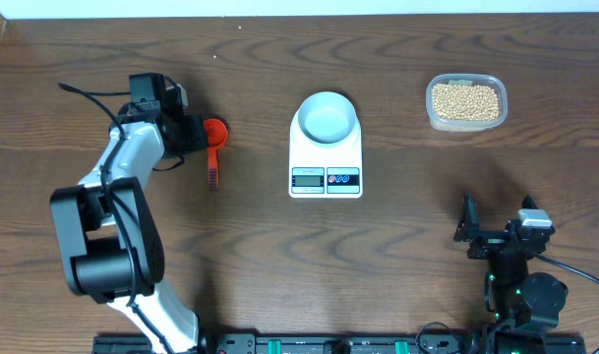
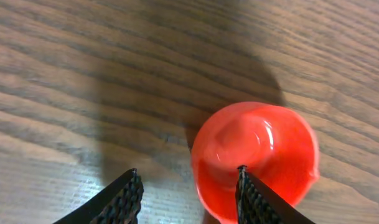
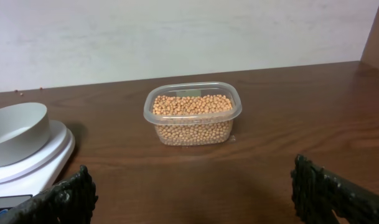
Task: Scoop item into bowl and weigh 50g on scale
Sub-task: 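Reach the left gripper forward and grasp the red scoop's handle, then lift the red scoop with the left gripper toward the scale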
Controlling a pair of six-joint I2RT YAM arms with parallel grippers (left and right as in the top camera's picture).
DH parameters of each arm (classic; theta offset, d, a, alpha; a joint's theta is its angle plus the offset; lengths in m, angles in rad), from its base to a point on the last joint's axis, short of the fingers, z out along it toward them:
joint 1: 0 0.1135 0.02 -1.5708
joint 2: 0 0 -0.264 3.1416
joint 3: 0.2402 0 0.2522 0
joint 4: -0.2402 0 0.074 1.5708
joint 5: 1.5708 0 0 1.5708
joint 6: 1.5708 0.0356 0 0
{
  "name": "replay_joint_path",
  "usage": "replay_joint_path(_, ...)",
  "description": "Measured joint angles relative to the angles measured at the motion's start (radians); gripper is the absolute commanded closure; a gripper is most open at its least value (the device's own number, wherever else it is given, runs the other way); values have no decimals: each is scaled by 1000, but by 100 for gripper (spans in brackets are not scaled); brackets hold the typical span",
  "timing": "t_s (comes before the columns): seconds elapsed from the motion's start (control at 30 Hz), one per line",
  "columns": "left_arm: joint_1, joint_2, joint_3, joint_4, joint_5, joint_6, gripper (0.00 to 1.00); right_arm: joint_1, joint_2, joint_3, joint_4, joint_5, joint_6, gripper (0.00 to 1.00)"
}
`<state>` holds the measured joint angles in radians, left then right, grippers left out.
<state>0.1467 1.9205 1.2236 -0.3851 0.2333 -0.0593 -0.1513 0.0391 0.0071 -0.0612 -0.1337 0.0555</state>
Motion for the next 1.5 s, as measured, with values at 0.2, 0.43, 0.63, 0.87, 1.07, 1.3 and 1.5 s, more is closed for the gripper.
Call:
replay_joint_path(0.2, 0, 40, 0, 20, 0, 0, 52, 0, 0, 0, 0, 0, 0, 1)
replay_joint_path(0.43, 0, 50, 0, 35, 0, 0, 57, 0, 0, 0, 0, 0, 0, 1)
replay_joint_path(0.63, -5, 68, 4, 43, -2, -1, 64, 0, 0, 0, 0, 0, 0, 1)
replay_joint_path(0.87, -24, 84, 16, 50, -8, -2, 92, 0, 0, 0, 0, 0, 0, 1)
replay_joint_path(1.07, -31, 85, 17, 51, 1, -30, 93, 0, 0, 0, 0, 0, 0, 1)
replay_joint_path(1.3, -31, 41, 9, 15, -2, -127, 93, 0, 0, 0, 0, 0, 0, 1)
replay_joint_path(1.5, -33, -196, 5, -16, -3, -265, 93, 0, 0, 0, 0, 0, 0, 1)
